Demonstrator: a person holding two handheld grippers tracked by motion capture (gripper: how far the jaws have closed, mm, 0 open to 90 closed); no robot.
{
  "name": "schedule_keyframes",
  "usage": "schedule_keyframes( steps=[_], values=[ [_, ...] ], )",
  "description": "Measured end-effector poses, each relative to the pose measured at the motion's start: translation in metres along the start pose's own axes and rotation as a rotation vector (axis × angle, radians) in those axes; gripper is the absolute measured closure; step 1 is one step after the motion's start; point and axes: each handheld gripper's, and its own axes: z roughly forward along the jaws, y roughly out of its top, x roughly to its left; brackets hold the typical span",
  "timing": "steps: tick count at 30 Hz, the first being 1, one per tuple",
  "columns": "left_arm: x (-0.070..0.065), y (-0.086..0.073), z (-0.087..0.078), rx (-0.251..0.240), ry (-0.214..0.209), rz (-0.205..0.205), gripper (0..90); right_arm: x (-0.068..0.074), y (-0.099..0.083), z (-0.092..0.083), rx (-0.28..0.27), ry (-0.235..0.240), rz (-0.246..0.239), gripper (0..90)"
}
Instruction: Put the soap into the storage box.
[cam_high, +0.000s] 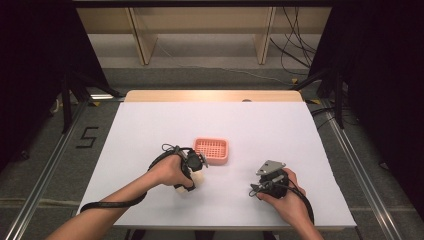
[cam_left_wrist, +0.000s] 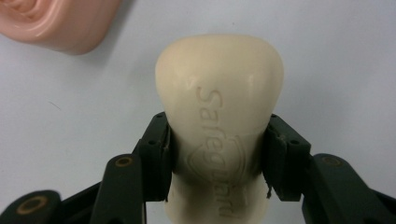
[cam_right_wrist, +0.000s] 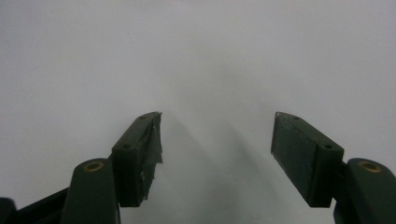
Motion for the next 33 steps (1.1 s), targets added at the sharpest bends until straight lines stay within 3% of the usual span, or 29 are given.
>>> schedule_keyframes(
  steps=[11,16,33],
  values=[
    [0.004,0.002,-0.004,-0.040,0.013,0.006,49.7,0.001,0.000,-0.001,0.003,0.007,0.023,34.2],
    [0.006,0.002,-0.006,-0.060,0.023,0.004,49.7,-0.001,0.000,-0.001,-0.007,0.000,0.002,34.2],
    [0.014,0.004,-0.014,-0.099,0.059,0.011,49.7,-0.001,0.000,-0.001,-0.008,-0.004,0.007,34.2]
  ],
)
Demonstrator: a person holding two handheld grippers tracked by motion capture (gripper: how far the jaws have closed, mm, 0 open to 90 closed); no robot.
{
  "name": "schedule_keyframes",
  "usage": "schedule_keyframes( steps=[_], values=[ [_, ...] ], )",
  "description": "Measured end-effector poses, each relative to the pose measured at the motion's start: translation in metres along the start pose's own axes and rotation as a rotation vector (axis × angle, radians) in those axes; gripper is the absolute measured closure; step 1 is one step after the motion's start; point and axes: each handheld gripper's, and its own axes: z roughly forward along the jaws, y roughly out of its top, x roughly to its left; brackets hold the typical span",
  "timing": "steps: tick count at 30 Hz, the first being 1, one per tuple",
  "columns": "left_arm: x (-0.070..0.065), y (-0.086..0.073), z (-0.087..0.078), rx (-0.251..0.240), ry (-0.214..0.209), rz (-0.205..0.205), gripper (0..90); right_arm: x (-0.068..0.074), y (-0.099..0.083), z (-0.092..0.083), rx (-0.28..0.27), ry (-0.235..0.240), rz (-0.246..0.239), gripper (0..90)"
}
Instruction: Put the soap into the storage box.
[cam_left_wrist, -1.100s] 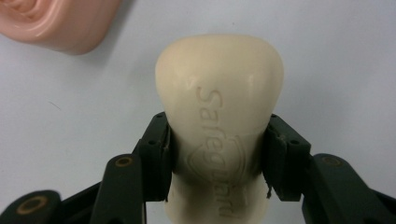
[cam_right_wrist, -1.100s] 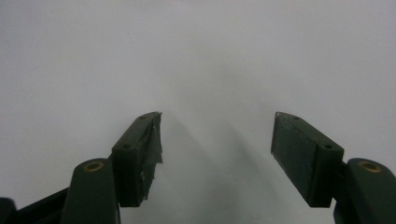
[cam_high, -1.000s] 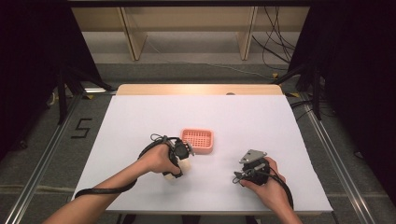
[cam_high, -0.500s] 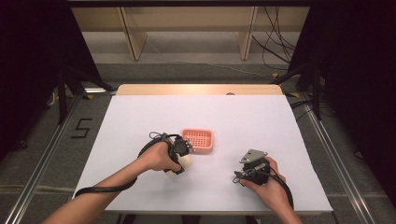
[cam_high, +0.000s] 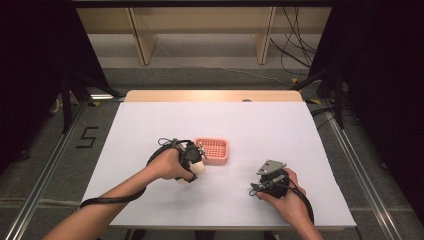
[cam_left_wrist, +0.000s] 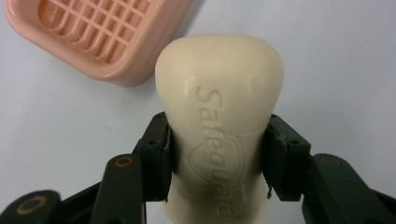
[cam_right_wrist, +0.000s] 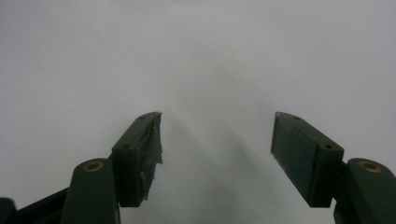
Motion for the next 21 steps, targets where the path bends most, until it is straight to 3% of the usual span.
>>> schedule_keyframes(
  steps=[21],
  values=[
    [0.0083,0.0076,-0.0036,-0.040,0.032,0.027,49.7,0.0003,-0.0020,-0.0012,0.000,-0.003,0.009,34.2]
  ],
)
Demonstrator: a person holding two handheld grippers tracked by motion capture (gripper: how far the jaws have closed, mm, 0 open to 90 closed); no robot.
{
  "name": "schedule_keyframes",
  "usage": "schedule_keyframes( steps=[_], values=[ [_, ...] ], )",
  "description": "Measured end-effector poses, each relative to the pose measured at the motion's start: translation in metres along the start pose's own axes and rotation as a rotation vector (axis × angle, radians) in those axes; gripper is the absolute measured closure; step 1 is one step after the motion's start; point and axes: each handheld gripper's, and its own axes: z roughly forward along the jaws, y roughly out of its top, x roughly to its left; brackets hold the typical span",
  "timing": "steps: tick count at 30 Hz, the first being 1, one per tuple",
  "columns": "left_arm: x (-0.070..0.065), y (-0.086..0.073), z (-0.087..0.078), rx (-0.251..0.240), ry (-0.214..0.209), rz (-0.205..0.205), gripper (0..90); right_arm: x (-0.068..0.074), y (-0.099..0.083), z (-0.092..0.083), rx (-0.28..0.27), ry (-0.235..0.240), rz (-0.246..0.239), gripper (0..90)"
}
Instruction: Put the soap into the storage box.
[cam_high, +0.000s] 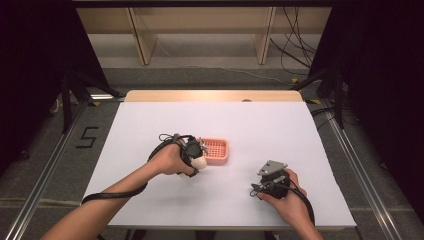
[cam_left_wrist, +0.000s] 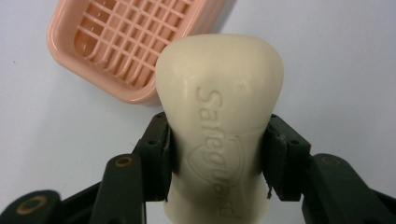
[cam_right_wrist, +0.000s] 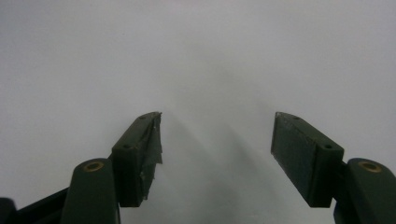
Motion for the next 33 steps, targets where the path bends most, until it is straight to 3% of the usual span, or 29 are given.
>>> schedule_keyframes(
  steps=[17,33],
  values=[
    [0.0053,0.0053,0.0000,-0.004,0.013,0.021,49.7,0.0000,-0.0012,-0.0007,0.003,0.002,-0.006,34.2],
    [0.0079,0.0097,-0.0002,-0.024,0.021,0.013,49.7,-0.0001,-0.0022,-0.0006,-0.002,-0.004,-0.006,34.1]
  ],
)
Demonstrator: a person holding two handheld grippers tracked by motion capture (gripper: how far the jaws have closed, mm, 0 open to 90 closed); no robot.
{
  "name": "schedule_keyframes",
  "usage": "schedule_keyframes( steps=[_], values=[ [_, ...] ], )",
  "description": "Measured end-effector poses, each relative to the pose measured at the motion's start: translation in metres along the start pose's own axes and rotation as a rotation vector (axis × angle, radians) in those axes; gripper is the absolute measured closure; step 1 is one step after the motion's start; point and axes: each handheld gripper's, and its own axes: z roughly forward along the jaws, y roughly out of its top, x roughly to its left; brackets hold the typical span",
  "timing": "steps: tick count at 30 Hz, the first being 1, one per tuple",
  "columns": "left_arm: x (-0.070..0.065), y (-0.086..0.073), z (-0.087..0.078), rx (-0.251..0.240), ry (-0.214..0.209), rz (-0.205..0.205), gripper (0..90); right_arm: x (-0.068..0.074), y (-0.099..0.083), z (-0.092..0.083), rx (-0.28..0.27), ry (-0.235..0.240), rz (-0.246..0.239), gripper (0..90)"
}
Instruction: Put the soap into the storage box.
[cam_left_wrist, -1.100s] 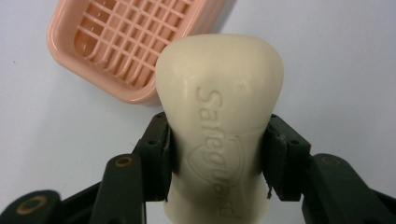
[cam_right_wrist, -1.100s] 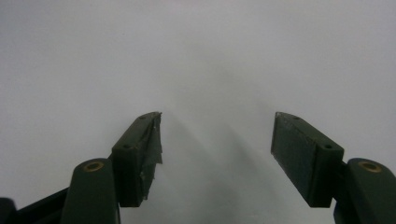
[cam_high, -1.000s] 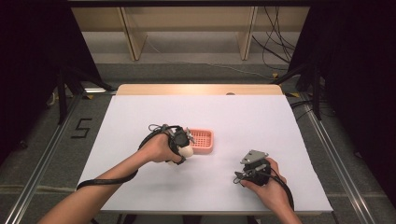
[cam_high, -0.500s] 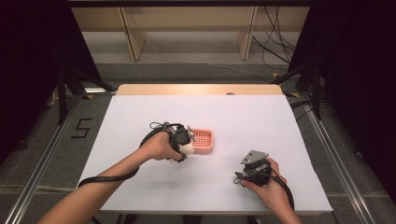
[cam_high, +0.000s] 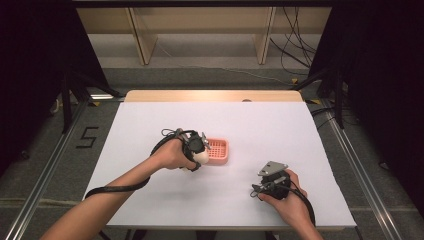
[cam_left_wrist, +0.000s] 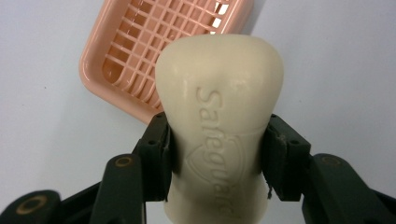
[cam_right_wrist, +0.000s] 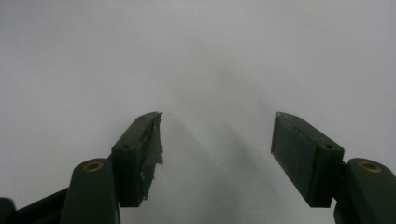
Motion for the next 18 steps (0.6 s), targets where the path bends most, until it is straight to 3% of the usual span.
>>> schedule_keyframes(
  steps=[5,7,18],
  values=[
    [0.0008,0.0017,-0.0006,-0.004,-0.001,-0.003,49.6,0.0002,-0.0003,0.0000,0.000,0.000,-0.001,34.1],
    [0.0040,0.0030,-0.0009,-0.007,0.016,0.031,49.7,0.0002,-0.0004,0.0000,0.000,0.000,-0.001,34.0],
    [0.0076,0.0062,-0.0023,-0.018,0.026,0.039,49.6,0.0002,-0.0010,0.0003,0.000,-0.001,0.001,34.1]
  ],
)
